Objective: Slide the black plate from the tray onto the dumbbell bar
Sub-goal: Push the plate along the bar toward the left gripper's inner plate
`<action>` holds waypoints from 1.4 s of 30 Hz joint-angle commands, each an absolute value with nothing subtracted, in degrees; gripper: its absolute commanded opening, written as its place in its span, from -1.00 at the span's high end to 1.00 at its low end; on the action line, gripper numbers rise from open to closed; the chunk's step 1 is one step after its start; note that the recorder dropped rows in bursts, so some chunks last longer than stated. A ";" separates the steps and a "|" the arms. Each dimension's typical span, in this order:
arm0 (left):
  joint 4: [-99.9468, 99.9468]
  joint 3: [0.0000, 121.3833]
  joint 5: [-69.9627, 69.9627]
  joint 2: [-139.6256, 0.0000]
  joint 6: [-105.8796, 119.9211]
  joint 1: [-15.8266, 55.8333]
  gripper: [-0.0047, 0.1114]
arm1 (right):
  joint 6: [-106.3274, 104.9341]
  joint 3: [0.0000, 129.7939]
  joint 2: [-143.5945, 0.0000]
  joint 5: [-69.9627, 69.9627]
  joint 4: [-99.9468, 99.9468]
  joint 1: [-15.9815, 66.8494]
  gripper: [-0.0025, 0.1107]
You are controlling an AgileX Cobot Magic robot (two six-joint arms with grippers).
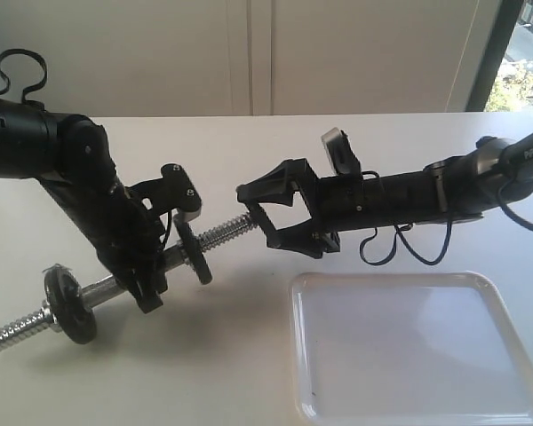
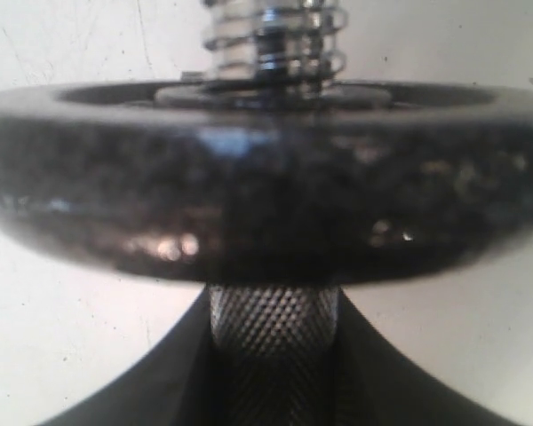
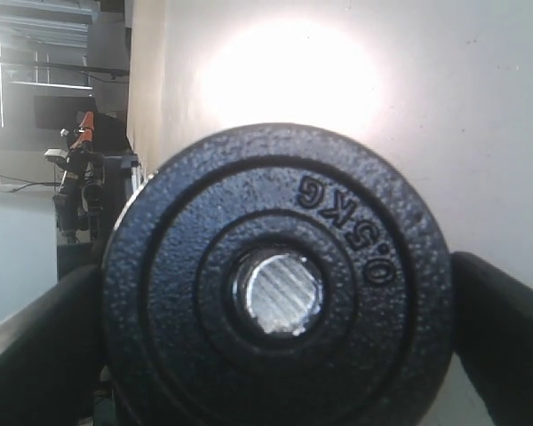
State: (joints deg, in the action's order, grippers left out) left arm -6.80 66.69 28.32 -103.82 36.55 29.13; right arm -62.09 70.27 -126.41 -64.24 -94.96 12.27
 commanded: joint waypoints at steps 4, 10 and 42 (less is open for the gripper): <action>-10.16 67.78 24.72 -100.60 35.77 29.35 0.92 | -62.73 70.83 -125.51 -69.96 -97.32 14.40 0.96; -10.16 67.78 24.59 -100.60 35.66 29.35 0.92 | -62.73 70.83 -125.51 -69.96 -98.61 14.40 0.96; -11.03 67.78 23.97 -97.56 35.66 29.35 0.92 | -57.96 70.76 -125.51 -69.96 -99.95 16.51 0.96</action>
